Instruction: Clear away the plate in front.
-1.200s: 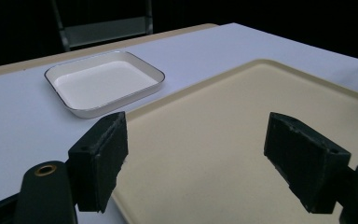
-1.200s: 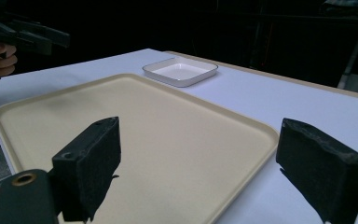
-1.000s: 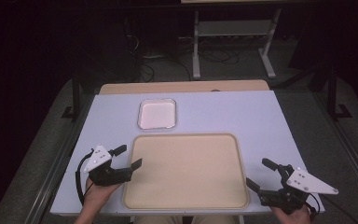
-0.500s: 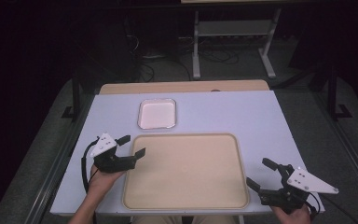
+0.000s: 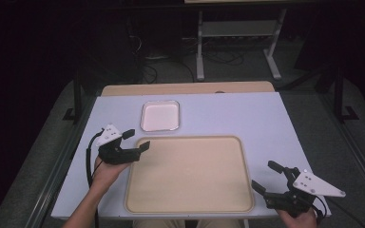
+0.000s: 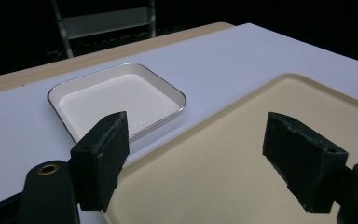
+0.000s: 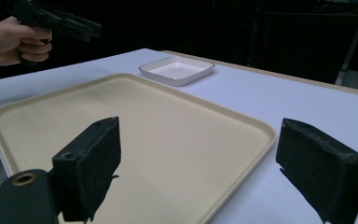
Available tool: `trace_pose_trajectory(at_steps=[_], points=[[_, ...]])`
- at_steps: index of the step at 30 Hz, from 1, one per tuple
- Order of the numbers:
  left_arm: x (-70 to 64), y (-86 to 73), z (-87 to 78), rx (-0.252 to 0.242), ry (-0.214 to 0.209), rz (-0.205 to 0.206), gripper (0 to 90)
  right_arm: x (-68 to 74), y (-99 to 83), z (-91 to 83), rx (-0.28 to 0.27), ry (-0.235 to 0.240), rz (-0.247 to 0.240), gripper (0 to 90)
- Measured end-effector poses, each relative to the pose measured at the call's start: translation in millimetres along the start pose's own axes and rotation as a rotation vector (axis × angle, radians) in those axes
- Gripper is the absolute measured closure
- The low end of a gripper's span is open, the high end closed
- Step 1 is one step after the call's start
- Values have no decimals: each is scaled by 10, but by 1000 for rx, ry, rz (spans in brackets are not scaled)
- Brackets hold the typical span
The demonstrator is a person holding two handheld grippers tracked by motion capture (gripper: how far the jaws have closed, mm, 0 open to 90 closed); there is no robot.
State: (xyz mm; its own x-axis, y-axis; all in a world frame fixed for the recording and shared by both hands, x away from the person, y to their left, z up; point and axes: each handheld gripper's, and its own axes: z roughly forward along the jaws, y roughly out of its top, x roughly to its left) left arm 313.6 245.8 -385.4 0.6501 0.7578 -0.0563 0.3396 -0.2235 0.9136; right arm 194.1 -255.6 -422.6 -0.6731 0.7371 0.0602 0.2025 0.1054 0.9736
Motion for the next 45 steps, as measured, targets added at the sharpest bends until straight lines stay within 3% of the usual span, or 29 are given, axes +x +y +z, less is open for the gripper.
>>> trace_pose_trajectory(at_steps=[7,15,21,27,45], points=[[107,84,83,2,-21,-34,223,-10,-1,2,2,-4,4,131],[186,194,197,15,-13,-13,221,-13,-3,11,8,-11,6,131],[290,259,304,28,-2,-33,222,-22,-4,21,12,-16,8,131],[363,330,411,54,3,-25,223,-19,-3,22,15,-15,5,131],[778,630,799,146,80,-77,214,-6,-1,42,21,-11,-1,131]])
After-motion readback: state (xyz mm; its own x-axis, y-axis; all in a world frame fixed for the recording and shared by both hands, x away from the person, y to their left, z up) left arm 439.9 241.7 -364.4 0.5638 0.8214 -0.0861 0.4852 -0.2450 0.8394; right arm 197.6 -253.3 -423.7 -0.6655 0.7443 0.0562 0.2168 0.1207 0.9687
